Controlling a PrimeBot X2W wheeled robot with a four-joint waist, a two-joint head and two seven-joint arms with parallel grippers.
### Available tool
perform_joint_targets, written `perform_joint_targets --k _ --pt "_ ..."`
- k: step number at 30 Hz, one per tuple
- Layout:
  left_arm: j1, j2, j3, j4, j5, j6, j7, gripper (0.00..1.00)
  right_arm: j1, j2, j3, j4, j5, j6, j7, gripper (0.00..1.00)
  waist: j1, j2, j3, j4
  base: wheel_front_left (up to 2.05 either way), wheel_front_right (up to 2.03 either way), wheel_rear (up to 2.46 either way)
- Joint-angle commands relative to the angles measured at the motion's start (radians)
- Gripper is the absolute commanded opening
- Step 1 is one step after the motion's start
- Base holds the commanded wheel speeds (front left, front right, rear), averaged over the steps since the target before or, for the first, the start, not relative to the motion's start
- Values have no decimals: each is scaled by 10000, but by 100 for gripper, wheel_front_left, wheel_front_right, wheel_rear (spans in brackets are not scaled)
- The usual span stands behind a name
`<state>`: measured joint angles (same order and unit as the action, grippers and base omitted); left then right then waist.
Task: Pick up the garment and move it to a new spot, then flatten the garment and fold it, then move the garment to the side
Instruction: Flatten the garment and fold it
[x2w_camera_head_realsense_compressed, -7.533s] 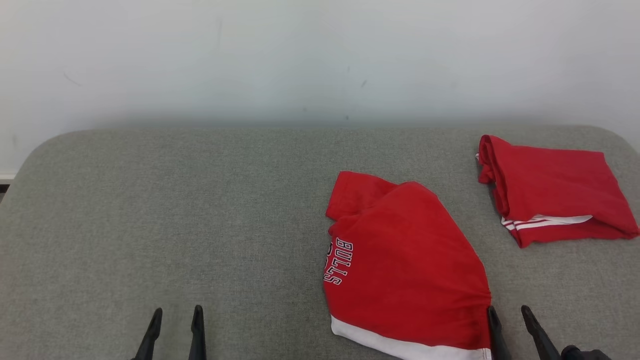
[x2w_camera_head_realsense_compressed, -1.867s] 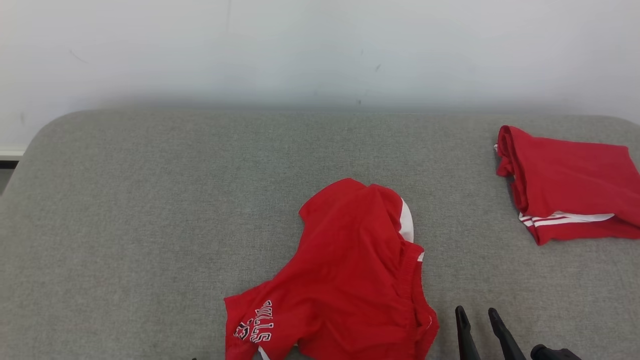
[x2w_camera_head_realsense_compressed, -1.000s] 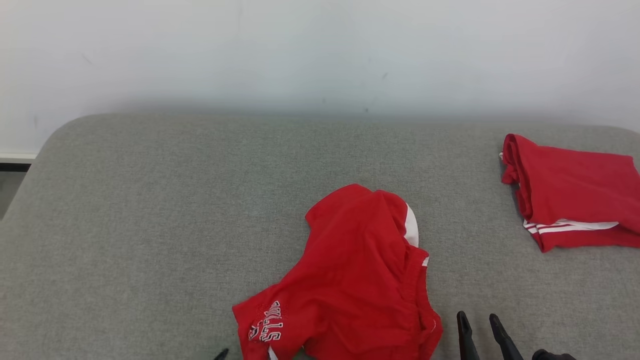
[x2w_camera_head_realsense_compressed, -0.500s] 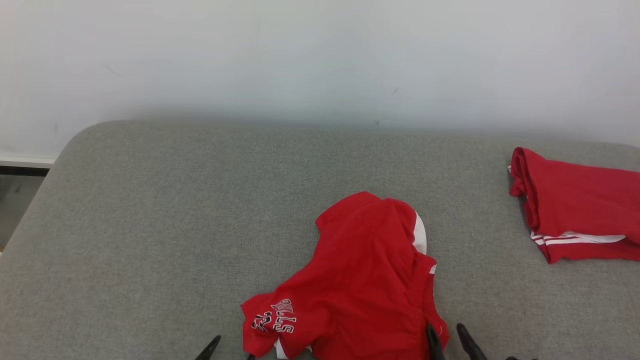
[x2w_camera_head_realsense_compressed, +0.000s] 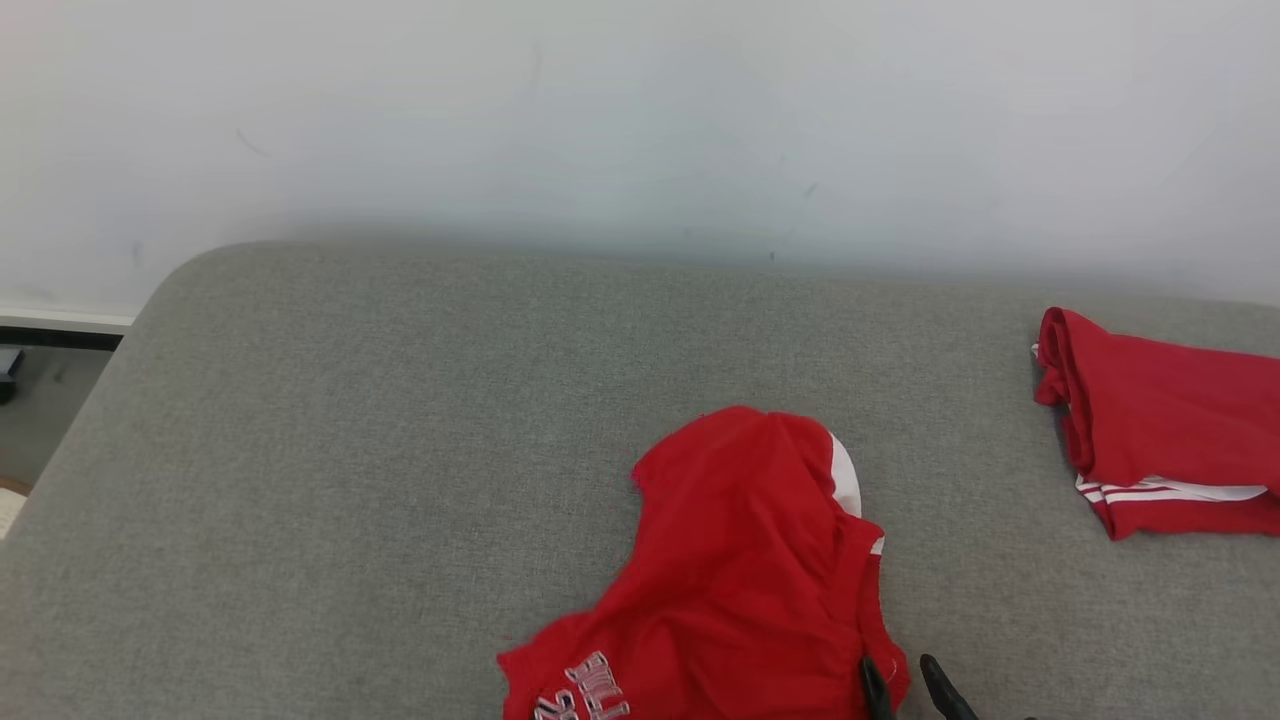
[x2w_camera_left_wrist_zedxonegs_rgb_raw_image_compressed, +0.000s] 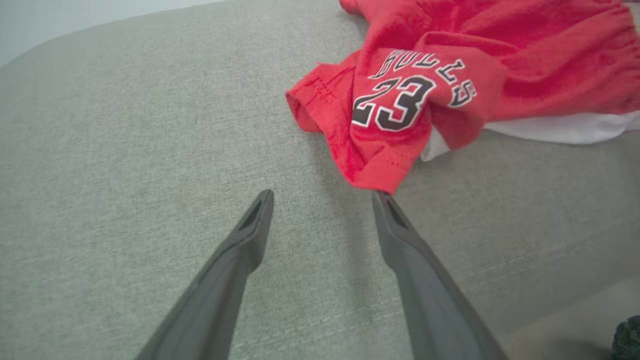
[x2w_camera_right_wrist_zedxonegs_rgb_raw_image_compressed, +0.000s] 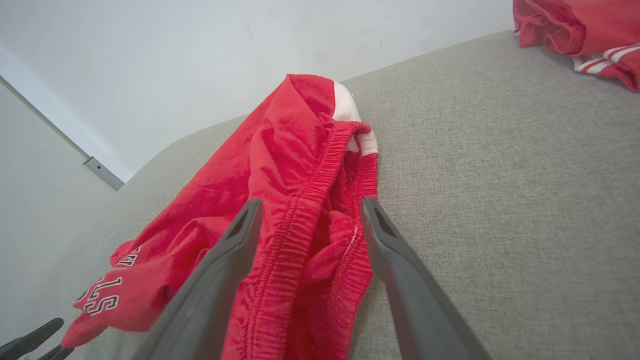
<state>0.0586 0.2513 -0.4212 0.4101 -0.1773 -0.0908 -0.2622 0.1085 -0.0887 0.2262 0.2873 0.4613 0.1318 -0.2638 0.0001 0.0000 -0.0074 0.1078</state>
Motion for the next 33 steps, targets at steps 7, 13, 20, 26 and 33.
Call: perform_joint_targets --k 7,13,20,26,33 --pt "194 -46 -122 246 -96 -192 -26 100 117 4 33 138 -69 -18 -10 100 -1 0 -44 114 0 0 0" --pt "139 -320 161 29 -177 -195 -26 100 -389 -121 641 1252 109 -19 -12 100 -1 0 -31 148 0 0 0" --pt "45 -508 463 -178 -101 -173 -26 100 -1415 -246 1572 2361 438 -19 -12 0 -1 0 22 130 0 0 0" --pt "-106 -686 728 -193 -51 -207 -26 100 -2771 -452 898 1983 867 -19 -15 0 -1 0 88 117 0 0 0" --pt "-168 -752 794 23 42 -320 -26 100 -4088 -582 -699 1554 1208 -19 -12 0 -1 0 186 211 0 0 0"
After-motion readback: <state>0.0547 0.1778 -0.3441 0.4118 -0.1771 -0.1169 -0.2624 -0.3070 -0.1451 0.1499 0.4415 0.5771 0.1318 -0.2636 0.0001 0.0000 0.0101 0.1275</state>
